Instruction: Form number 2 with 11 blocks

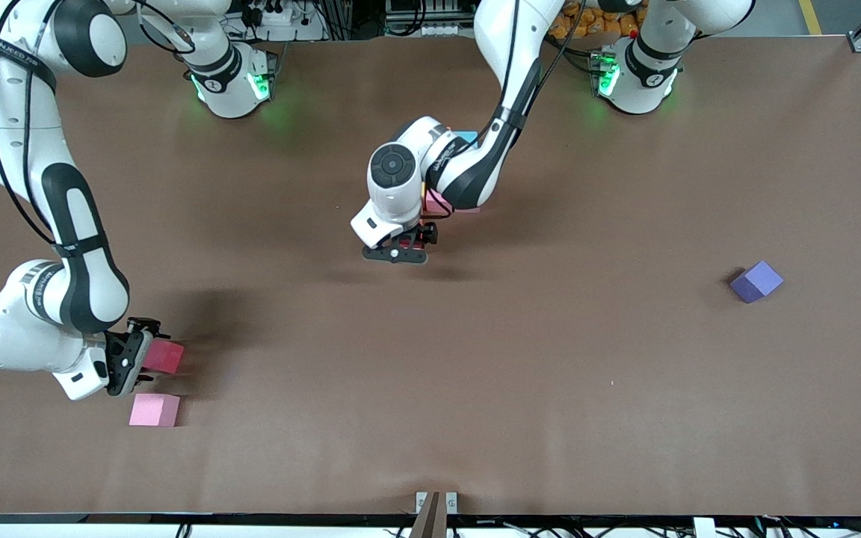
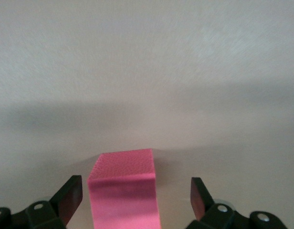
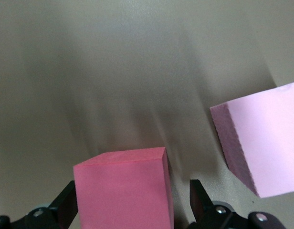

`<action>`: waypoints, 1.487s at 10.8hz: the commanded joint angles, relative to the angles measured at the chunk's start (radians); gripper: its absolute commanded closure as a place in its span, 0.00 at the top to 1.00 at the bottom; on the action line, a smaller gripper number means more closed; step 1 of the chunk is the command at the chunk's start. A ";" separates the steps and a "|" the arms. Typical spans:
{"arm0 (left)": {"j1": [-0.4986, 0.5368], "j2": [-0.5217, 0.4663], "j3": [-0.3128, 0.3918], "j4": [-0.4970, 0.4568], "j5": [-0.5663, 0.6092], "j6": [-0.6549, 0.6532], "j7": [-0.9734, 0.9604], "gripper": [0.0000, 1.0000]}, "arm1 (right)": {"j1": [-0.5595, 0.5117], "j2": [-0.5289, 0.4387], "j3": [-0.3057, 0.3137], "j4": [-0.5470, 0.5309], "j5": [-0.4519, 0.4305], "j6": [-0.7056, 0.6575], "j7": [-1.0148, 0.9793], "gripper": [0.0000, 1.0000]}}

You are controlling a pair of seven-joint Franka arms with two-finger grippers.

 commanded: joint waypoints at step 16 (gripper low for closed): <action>0.400 -0.489 0.180 -0.025 0.153 -0.450 0.336 1.00 | 0.109 -0.064 0.172 0.020 0.012 -0.170 0.263 0.33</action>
